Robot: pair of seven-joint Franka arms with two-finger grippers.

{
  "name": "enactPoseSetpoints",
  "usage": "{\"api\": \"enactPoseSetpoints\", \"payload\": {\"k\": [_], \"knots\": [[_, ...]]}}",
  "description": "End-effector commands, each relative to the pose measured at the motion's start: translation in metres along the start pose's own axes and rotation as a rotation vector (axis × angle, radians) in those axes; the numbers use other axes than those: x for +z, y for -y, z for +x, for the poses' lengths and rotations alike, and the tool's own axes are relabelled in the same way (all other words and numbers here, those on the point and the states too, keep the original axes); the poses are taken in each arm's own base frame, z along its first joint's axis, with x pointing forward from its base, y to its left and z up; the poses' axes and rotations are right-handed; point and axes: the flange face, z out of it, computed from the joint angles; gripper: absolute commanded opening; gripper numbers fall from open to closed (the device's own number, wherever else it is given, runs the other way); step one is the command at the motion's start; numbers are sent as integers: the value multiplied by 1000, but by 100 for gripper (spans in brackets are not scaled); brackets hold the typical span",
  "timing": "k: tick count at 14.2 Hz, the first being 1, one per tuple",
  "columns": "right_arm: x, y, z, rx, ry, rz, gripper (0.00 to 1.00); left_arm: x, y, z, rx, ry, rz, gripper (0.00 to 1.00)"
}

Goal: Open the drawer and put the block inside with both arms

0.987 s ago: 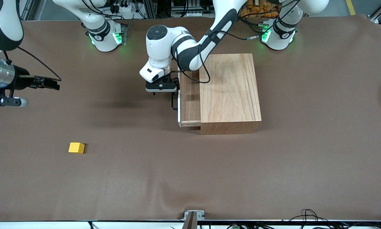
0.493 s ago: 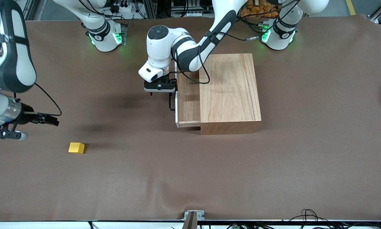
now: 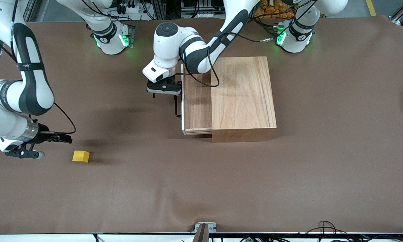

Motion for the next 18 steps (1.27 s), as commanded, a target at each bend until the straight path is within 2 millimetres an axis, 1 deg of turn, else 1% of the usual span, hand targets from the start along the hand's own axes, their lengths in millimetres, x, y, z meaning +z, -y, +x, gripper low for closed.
{"api": "enactPoseSetpoints", "payload": {"k": [1,2,3,5,6,7,8,9,10,11,12,13,14,15,16,18], "knots": [[23,7,12,-17,-16,12,100,-5,-9,-1,-15,-12,-22,100],[32,14,19,-23,-28,10,100,-12,-10,0,-17,-14,-29,100],[46,14,29,-18,-22,10,100,-22,-11,4,-37,-5,-43,100],[71,14,42,-11,-6,15,100,-57,-12,17,-99,23,-86,100],[79,16,44,-13,0,15,100,-79,-10,25,-114,29,-89,100],[82,17,46,-15,-6,14,100,-94,-5,34,-123,29,-79,100],[87,17,47,-15,-11,13,100,-108,3,48,-139,26,-72,100],[95,15,47,-12,-9,14,100,-116,9,58,-147,23,-72,100],[100,15,49,-12,-27,11,100,-131,11,61,-135,20,-79,100],[105,15,50,-12,-35,11,100,-140,16,64,-121,31,-56,100],[111,14,50,-12,-29,11,100,-143,26,74,-110,43,-29,100],[116,14,49,-11,-25,10,100,-161,36,86,-91,40,-22,100],[121,15,49,-13,-24,10,98,-170,47,97,-71,46,-7,100],[123,16,50,-14,-29,10,85,-185,61,110,-53,51,10,100],[126,16,49,-14,-26,10,66,-194,77,124,-30,57,30,100],[129,13,48,-5,-19,11,25,-215,111,149,18,80,70,100]]}}
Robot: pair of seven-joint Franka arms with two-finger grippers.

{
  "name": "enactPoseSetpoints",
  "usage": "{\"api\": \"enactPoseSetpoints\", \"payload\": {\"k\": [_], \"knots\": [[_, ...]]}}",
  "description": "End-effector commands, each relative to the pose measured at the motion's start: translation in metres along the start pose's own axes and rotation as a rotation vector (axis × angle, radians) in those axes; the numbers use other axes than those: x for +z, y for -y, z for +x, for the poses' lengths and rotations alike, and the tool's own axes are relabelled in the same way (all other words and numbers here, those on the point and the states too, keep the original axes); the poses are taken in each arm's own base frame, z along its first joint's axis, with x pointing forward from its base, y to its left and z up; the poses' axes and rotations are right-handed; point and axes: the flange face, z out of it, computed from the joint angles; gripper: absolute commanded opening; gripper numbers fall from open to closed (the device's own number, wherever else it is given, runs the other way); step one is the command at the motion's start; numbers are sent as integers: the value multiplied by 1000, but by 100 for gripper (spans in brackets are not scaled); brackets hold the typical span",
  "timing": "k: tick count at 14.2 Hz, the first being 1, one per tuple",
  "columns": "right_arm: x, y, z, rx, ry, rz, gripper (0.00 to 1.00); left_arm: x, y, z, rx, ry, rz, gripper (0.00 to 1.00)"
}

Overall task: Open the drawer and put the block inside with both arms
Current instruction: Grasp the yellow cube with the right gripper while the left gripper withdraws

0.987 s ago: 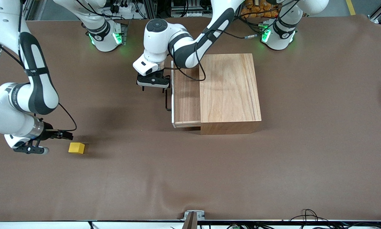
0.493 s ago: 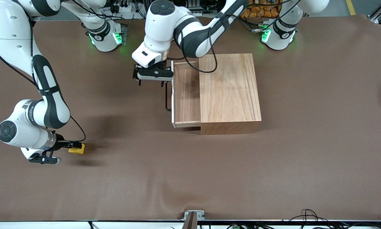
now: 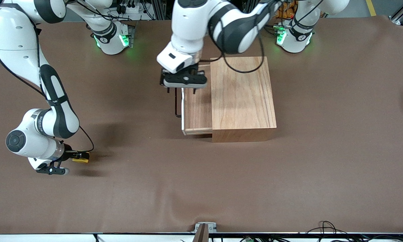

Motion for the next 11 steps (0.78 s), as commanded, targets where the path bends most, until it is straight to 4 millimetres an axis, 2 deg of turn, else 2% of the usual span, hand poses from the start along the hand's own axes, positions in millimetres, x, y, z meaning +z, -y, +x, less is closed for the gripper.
{"api": "enactPoseSetpoints", "payload": {"k": [1,2,5,6,9,11], "knots": [[2,0,4,31,-4,13,9,-34,52,30,43,45,42,100],[1,0,4,49,-5,13,0,-43,70,43,32,53,54,100],[-5,5,5,71,-8,12,0,-75,120,72,40,70,85,100],[-13,6,6,64,-18,13,0,-84,138,81,65,79,95,100],[-61,10,6,46,-26,14,0,-105,188,101,102,118,127,100],[-104,30,4,16,-39,18,0,-121,222,114,132,135,137,100]]}}
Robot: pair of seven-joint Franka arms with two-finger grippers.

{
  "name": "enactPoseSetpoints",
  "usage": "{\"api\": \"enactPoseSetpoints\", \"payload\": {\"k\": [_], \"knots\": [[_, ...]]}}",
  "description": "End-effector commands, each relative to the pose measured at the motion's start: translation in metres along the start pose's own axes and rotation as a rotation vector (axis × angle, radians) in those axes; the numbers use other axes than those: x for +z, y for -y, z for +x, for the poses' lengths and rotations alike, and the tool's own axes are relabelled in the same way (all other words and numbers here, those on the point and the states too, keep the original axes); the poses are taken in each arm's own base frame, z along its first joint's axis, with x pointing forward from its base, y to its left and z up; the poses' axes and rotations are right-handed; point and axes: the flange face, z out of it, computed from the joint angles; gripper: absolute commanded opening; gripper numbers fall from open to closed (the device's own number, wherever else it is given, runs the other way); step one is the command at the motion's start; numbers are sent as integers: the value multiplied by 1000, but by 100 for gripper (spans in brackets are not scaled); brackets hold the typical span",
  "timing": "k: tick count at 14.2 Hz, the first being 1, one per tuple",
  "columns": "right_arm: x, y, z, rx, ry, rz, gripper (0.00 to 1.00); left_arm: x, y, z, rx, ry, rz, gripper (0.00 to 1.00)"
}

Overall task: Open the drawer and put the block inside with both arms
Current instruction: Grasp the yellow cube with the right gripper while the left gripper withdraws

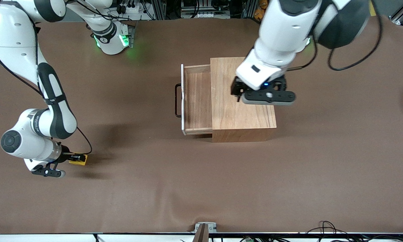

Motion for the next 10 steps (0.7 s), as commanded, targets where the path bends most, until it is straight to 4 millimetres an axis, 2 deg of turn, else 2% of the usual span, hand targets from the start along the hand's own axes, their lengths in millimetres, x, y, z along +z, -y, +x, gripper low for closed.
{"api": "enactPoseSetpoints", "payload": {"k": [1,4,6,8,10], "knots": [[-77,35,-9,-39,-9,14,0,-22,45,-4,36,35,-2,100],[-158,78,-17,-93,41,18,0,-49,83,-8,36,40,5,100],[-204,121,-32,-145,89,11,0,-62,116,-10,52,56,12,100],[-229,156,-48,-112,115,2,0,-72,148,-9,92,60,11,100],[-239,208,-69,-123,116,-6,0,-87,172,-17,72,65,13,100]]}}
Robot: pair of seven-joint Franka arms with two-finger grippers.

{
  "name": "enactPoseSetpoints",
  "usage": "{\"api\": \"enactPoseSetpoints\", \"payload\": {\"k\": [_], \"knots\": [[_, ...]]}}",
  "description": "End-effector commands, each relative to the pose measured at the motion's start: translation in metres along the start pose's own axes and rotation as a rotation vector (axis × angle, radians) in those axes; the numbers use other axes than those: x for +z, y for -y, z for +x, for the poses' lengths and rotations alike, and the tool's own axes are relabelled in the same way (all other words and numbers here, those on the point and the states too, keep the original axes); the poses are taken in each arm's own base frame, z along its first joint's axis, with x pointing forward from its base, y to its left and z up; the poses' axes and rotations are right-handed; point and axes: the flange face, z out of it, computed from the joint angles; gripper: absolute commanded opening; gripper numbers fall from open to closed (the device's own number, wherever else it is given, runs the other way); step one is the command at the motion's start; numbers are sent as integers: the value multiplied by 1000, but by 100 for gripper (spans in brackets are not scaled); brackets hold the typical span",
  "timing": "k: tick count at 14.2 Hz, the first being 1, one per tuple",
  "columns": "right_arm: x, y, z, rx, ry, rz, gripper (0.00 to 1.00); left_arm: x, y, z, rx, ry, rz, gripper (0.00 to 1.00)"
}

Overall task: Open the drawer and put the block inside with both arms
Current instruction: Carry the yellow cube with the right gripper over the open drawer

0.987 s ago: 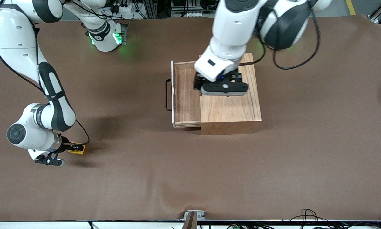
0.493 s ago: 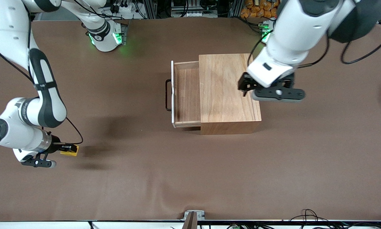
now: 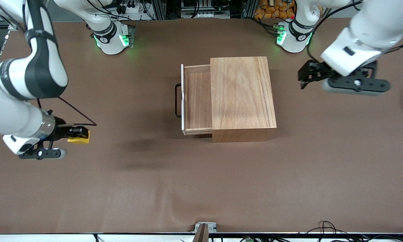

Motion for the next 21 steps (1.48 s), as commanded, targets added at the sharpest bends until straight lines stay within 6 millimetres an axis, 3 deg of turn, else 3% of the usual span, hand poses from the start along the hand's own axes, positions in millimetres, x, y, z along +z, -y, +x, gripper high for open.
{"api": "enactPoseSetpoints", "payload": {"k": [1,4,6,7,10,13,18,21], "knots": [[-3,74,-17,-6,8,-7,0,-13,28,-18,-9,25,-12,100],[4,165,-47,41,10,-22,0,-15,41,-24,-1,45,-12,100],[15,220,-71,-20,25,-8,0,-6,73,-28,-60,74,-64,100],[19,241,-81,-36,48,27,0,-1,79,-36,-73,83,-89,100],[32,283,-100,-48,41,79,0,16,101,-46,-90,60,-105,100],[58,329,-121,-37,29,71,0,25,103,-65,-103,53,-103,100],[115,369,-144,-80,-7,77,0,23,117,-71,-120,47,-91,100],[137,386,-152,-61,-5,72,0,20,128,-70,-138,47,-90,100]]}}
